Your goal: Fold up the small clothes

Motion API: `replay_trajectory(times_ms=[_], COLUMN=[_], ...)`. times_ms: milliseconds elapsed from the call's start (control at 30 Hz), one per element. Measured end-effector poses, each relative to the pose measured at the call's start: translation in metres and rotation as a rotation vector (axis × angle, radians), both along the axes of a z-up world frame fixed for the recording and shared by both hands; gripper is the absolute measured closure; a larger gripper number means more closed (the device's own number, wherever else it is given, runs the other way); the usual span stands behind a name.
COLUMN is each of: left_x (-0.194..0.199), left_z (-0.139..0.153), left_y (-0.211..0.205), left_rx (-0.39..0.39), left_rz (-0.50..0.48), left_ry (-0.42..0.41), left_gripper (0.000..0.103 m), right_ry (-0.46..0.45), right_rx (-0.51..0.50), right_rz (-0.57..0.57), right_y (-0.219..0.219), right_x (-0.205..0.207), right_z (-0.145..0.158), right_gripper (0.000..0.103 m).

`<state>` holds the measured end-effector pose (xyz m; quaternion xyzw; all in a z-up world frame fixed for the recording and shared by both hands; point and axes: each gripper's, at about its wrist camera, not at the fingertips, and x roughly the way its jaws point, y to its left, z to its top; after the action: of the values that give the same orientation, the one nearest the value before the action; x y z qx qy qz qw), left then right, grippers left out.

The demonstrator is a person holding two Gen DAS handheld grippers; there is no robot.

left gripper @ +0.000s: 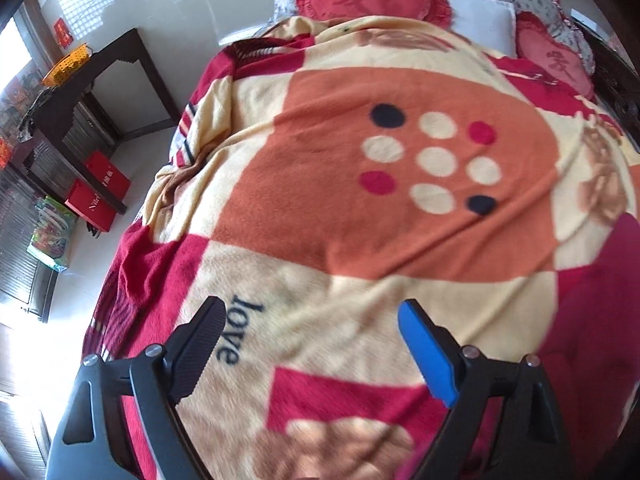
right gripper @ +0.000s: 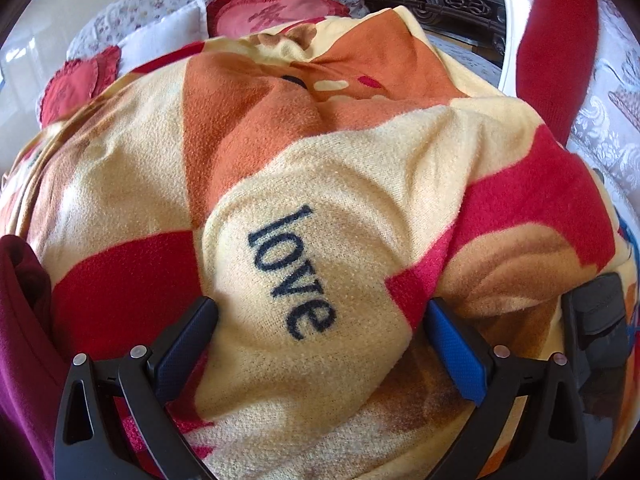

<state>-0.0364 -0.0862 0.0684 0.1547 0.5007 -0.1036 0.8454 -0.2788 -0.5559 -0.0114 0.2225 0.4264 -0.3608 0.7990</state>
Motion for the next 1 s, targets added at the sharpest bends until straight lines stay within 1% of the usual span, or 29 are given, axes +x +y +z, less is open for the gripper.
replay_trajectory(times_ms=[67, 100, 167, 233, 300, 367, 400, 467, 567, 633, 667, 767, 833, 900, 1000], left_x=[-0.012, -0.018, -0.029, -0.041, -0.053, -0.068, -0.075, -0.084, -0.094, -0.098, -0.098, -0.097, -0.095, -0.094, -0.093], left_z=[0.014, 0.020, 0.034, 0.048, 0.061, 0.076, 0.082, 0.092, 0.102, 0.108, 0.109, 0.114, 0.113, 0.110, 0.104], left_y=[-0.010, -0.013, -0.022, -0.030, -0.039, -0.047, -0.052, -0.060, -0.069, -0.076, -0.078, -0.084, -0.086, -0.086, -0.086], left_rx=[-0.009, -0.018, -0.031, -0.037, -0.039, -0.049, -0.052, -0.060, -0.077, -0.086, -0.085, -0.078, -0.069, -0.064, -0.057], left_rz=[-0.023, -0.032, -0.044, -0.060, -0.078, -0.108, -0.125, -0.159, -0.188, -0.209, -0.213, -0.216, -0.212, -0.209, -0.206], left_ry=[0.028, 0.041, 0.077, 0.102, 0.120, 0.136, 0.144, 0.159, 0.180, 0.188, 0.186, 0.176, 0.179, 0.187, 0.206], left_gripper=[0.011, 0.011, 0.011, 0.011, 0.011, 0.011, 0.011, 0.011, 0.011, 0.011, 0.011, 0.011, 0.011, 0.011, 0.011], right_ry=[0.052, 0.068, 0.090, 0.097, 0.143, 0.186, 0.188, 0.172, 0.143, 0.143, 0.153, 0.183, 0.172, 0.181, 0.200], right_rx=[0.031, 0.036, 0.039, 0.045, 0.015, 0.007, 0.016, 0.071, 0.149, 0.136, 0.128, 0.150, 0.163, 0.149, 0.118], right_rz=[0.049, 0.061, 0.075, 0.142, 0.209, 0.283, 0.312, 0.370, 0.446, 0.498, 0.503, 0.530, 0.513, 0.486, 0.507], right_y=[0.003, 0.010, 0.022, 0.045, 0.070, 0.101, 0.113, 0.141, 0.178, 0.211, 0.219, 0.242, 0.247, 0.249, 0.249], right_x=[0.000, -0.004, -0.014, -0.025, -0.029, -0.028, -0.026, -0.019, -0.006, 0.003, 0.008, 0.027, 0.037, 0.044, 0.054], right_z=[0.012, 0.024, 0.046, 0.082, 0.115, 0.155, 0.169, 0.202, 0.231, 0.240, 0.239, 0.223, 0.213, 0.205, 0.198], right_gripper=[0.044, 0.046, 0.047, 0.047, 0.047, 0.047, 0.047, 0.047, 0.047, 0.047, 0.047, 0.047, 0.047, 0.047, 0.047])
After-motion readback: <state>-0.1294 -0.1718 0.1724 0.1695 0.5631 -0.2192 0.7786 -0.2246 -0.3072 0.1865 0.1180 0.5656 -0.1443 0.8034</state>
